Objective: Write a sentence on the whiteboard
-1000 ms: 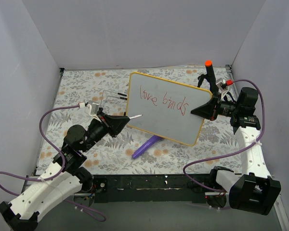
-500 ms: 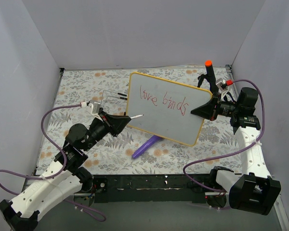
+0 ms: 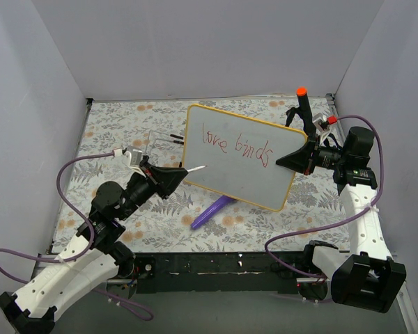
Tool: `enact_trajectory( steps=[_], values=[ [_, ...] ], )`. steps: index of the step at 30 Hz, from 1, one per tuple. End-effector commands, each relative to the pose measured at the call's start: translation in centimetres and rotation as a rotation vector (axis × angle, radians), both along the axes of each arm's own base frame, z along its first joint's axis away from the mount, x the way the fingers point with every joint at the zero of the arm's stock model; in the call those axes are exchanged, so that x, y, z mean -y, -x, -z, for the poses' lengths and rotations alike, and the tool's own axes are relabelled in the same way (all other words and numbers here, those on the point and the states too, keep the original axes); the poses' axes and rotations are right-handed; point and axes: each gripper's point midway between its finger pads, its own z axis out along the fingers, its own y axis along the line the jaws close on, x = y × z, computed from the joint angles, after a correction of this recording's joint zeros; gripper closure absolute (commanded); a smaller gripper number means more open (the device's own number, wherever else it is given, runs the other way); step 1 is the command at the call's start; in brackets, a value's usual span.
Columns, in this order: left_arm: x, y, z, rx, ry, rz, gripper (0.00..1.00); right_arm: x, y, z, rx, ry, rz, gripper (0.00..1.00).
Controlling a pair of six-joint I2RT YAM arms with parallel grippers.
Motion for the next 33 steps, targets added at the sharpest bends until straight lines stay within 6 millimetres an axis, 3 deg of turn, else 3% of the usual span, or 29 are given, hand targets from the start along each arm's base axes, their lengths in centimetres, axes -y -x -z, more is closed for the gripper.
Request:
enact_trajectory(
  steps=[1,33],
  values=[
    [-0.65,0.03,0.67,-0.005,0.000,-0.024,1.00,-0.17,1.21,-1.73,0.093,-0.008,-0.058,0.99],
    [-0.58,-0.03,1.00,-0.011,-0.001,-0.023,1.00,-0.17,1.22,-1.54,0.096,-0.008,-0.059,0.99]
  ],
)
